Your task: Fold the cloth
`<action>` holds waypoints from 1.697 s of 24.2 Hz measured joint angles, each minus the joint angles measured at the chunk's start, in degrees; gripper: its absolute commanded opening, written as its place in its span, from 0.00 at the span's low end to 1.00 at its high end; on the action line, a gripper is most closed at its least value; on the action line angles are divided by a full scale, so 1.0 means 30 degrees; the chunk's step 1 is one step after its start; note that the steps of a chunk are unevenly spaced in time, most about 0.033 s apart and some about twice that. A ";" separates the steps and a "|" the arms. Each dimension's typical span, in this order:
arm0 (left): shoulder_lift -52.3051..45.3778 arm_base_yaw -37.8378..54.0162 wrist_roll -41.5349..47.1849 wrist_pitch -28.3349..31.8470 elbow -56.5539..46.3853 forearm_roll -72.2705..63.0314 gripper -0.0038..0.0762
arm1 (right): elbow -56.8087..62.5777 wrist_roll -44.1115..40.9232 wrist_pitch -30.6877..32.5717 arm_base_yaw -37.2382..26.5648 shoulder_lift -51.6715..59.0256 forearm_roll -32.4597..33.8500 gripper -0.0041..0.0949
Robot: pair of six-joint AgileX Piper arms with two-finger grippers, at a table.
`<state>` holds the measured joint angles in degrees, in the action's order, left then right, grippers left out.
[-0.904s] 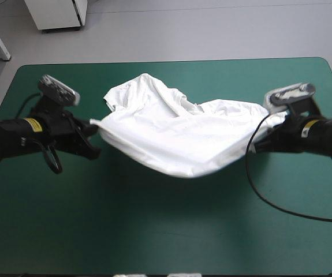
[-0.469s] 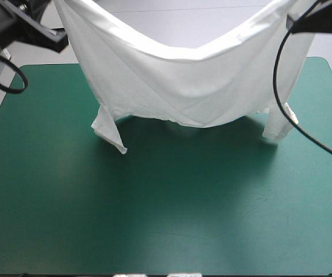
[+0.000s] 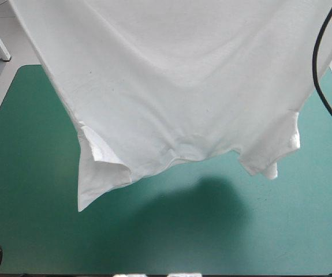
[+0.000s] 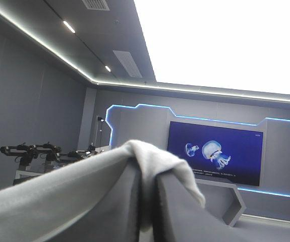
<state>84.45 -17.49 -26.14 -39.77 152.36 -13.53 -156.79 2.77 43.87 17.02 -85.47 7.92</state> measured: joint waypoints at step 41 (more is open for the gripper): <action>1.4430 0.3062 0.6521 -0.4590 0.1490 0.1373 0.04 | 0.1719 0.4099 0.5045 -0.6112 -1.4478 -0.8249 0.02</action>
<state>127.74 -8.30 -6.57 -53.54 156.83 -9.41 -151.63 15.07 59.00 -1.32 -128.90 -16.82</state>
